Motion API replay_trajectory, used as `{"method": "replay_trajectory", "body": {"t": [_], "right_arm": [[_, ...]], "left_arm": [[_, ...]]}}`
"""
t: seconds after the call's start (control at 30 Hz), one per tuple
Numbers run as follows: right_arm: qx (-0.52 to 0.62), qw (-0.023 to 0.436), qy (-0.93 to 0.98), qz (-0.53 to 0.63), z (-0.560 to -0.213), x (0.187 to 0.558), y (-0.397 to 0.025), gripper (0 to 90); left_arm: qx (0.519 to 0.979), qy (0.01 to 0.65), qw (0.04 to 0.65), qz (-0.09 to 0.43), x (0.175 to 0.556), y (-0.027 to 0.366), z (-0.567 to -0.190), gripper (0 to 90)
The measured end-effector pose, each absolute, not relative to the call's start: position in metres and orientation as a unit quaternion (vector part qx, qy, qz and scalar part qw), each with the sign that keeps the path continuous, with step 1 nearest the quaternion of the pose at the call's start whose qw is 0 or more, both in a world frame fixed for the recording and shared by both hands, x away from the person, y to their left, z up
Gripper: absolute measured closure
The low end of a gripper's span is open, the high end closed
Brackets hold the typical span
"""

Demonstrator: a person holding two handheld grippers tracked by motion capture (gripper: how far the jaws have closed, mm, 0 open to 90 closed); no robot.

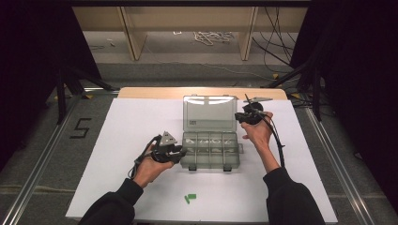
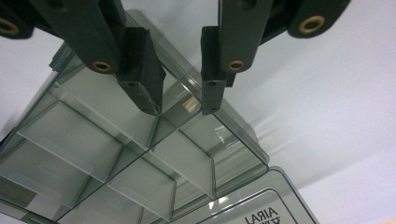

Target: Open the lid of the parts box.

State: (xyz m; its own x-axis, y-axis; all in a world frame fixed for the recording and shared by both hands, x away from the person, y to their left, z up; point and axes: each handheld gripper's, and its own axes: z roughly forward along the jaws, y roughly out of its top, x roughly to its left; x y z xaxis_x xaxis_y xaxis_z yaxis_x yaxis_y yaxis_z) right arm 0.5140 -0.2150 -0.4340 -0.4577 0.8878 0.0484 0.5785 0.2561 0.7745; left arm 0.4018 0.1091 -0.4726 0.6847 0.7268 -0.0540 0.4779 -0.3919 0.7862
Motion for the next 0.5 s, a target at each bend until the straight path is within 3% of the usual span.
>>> {"method": "replay_trajectory", "body": {"t": [0.1,0.23,0.27,0.5], "right_arm": [[0.480,0.204,0.765,0.378,-0.433,0.513,-0.216,81.2],[0.468,0.211,0.764,0.391,-0.428,0.511,-0.218,70.7],[0.470,0.209,0.761,0.396,-0.424,0.506,-0.216,63.0],[0.435,0.224,0.770,0.410,-0.408,0.488,-0.209,47.3]], "left_arm": [[0.819,0.370,0.412,0.147,0.402,0.109,-0.473,69.9],[0.817,0.377,0.412,0.145,0.401,0.109,-0.473,69.6],[0.817,0.377,0.412,0.145,0.401,0.109,-0.473,69.5],[0.817,0.379,0.412,0.137,0.403,0.110,-0.473,68.1]]}}
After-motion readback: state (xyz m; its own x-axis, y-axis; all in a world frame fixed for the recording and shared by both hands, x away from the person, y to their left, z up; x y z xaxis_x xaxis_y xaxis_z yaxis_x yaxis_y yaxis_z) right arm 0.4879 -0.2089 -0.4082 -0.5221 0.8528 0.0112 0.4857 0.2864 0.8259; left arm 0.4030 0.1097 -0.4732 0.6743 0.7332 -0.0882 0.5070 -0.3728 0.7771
